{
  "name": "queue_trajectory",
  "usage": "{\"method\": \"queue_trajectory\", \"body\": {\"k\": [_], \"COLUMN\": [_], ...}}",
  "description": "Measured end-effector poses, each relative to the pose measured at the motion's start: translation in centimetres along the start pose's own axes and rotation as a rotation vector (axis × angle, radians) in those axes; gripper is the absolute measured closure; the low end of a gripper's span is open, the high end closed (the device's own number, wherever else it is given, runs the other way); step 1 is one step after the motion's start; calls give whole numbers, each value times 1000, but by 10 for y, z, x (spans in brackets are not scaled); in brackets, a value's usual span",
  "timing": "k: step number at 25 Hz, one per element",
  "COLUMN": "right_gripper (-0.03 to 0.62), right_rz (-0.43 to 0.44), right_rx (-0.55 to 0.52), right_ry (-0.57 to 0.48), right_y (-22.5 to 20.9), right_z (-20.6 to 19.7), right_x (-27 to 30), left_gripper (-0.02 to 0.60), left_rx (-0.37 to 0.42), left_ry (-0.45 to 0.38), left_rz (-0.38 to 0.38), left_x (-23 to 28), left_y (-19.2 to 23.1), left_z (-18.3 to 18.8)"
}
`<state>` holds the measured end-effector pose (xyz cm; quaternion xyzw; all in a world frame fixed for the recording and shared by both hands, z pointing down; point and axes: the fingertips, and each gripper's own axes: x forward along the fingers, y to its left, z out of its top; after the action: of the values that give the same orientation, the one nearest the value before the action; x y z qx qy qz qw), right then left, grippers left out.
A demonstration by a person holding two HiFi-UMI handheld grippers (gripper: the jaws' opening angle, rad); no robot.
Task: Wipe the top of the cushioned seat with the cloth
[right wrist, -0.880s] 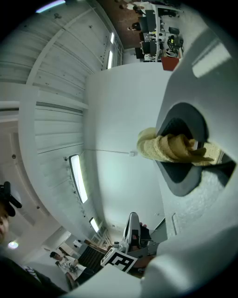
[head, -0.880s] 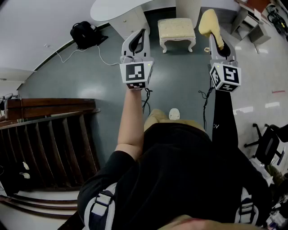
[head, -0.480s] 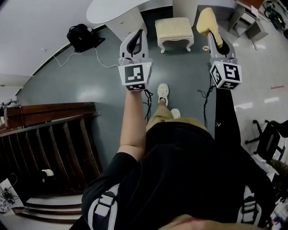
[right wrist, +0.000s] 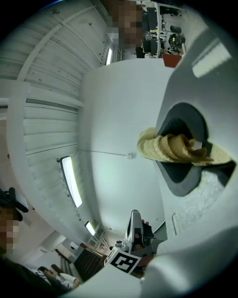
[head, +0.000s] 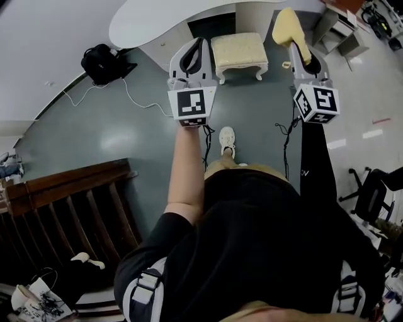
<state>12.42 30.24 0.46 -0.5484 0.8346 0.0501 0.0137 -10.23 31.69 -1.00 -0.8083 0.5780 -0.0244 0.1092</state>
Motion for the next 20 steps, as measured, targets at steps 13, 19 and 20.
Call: {"method": "queue_trajectory", "body": {"k": [13, 19, 20], "right_gripper": [537, 537, 537], "right_rz": [-67, -59, -53], "right_rx": [50, 65, 68], "right_ry": [23, 49, 53], "right_y": [-17, -35, -38], "right_z": [-27, -45, -49], "right_x": [89, 116, 122], "left_gripper": [577, 577, 577], "left_rx": [26, -33, -33], "left_ry": [37, 68, 73], "left_rz": [-76, -67, -66], "left_x": [104, 137, 144], "left_y": [44, 48, 49], "left_z": [-41, -61, -65]}}
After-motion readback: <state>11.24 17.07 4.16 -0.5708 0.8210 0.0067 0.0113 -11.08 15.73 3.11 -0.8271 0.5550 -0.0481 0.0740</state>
